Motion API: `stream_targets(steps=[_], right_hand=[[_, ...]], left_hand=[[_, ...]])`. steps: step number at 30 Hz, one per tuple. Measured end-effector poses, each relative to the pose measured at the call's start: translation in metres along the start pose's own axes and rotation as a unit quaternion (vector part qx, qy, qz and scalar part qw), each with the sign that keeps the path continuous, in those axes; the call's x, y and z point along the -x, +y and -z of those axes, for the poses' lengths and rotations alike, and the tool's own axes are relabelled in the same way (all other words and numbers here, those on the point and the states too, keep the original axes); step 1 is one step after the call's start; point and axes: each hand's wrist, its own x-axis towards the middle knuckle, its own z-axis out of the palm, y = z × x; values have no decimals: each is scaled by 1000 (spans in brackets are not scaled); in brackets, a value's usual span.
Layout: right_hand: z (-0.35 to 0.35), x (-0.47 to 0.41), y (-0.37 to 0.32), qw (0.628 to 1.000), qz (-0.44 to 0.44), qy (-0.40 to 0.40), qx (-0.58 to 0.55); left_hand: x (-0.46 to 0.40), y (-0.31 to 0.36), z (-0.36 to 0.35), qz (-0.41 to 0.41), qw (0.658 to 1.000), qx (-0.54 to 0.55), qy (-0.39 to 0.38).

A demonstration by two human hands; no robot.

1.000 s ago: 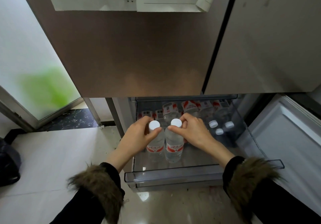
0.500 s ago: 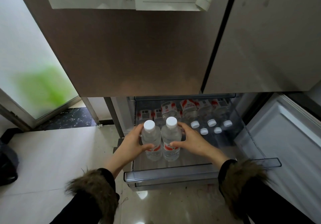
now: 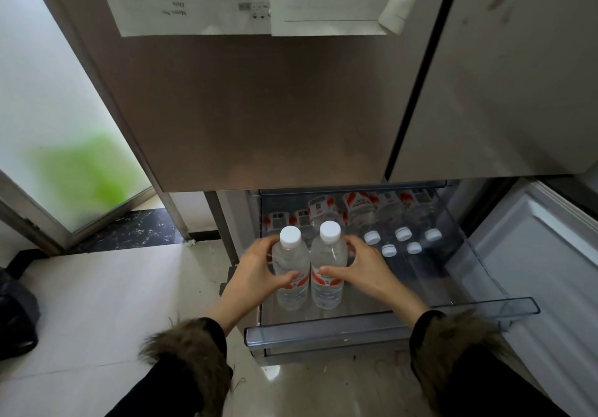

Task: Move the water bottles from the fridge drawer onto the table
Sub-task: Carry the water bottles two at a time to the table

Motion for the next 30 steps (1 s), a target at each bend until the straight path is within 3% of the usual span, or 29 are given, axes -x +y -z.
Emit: stream_targets(steps=[7,14,21,30], right_hand=[[24,25,-27,995,57,55,-53],[63,47,-103,965,191,66,-167],[48,73,-143,951,253,-5,-177],[-38,104,-175,937,285,-156,-130]], left_hand=[[13,30,26,-45,995,51,71],[35,106,86,-68,946,194,249],[95,122,120,-17,893,276,356],[222,73,147,97,865,192,453]])
